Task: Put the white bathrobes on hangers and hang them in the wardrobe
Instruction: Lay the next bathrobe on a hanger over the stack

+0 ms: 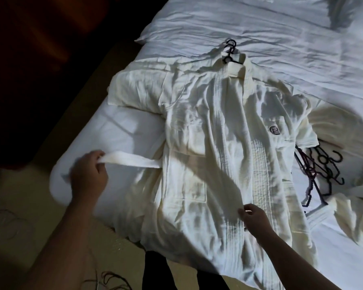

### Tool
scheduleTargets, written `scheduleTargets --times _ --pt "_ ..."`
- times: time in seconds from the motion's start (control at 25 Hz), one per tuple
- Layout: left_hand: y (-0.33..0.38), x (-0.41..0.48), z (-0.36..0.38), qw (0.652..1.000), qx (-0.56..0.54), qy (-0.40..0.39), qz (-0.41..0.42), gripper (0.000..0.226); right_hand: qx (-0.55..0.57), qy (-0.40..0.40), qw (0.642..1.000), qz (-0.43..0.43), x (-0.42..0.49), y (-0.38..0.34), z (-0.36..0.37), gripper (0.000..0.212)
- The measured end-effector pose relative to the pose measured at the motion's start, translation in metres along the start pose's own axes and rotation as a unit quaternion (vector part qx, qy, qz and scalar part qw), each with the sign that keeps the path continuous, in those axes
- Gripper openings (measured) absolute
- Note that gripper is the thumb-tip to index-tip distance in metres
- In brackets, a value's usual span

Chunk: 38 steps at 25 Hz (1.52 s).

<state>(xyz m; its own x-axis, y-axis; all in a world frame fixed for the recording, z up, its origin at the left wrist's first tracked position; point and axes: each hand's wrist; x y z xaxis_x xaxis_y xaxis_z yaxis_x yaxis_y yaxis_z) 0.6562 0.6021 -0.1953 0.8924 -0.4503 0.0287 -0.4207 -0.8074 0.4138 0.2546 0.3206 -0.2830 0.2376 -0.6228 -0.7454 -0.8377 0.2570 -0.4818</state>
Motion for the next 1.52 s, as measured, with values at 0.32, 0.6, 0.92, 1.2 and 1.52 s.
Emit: scheduleTargets --times 0.32,0.6,0.92,1.2,1.52 --pt "0.027 -0.034 0.068 0.978 -0.094 -0.178 -0.058 0.031 0.093 -0.046 0.994 0.033 -0.005 -0.014 0.003 0.018" --pt "0.061 -0.101 0.139 0.941 -0.088 -0.297 -0.138 0.025 0.038 -0.061 0.997 0.008 0.003 -0.013 0.005 0.005" --pt "0.058 -0.099 0.133 0.933 -0.083 -0.320 -0.141 0.024 0.025 -0.051 0.998 0.020 0.005 -0.008 0.012 0.009" --pt "0.056 -0.097 0.148 0.919 -0.100 -0.344 -0.163 0.021 0.016 -0.055 0.998 0.025 0.009 -0.006 0.011 0.009" --pt "-0.011 -0.086 0.126 0.793 -0.390 -0.316 -0.346 0.015 0.090 -0.008 0.995 0.045 0.009 0.004 0.004 0.012"
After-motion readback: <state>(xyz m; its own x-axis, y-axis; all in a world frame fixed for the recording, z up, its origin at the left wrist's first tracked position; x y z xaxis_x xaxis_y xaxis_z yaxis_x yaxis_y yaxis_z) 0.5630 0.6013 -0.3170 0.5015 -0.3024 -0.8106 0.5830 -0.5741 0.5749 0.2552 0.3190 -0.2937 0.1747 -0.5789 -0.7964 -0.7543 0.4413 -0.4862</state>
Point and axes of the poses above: each hand's wrist, its own x-axis towards the middle knuckle, its own z-axis out of the palm, y = z × x, and after that the axes turned 6 degrees about -y, right-handed
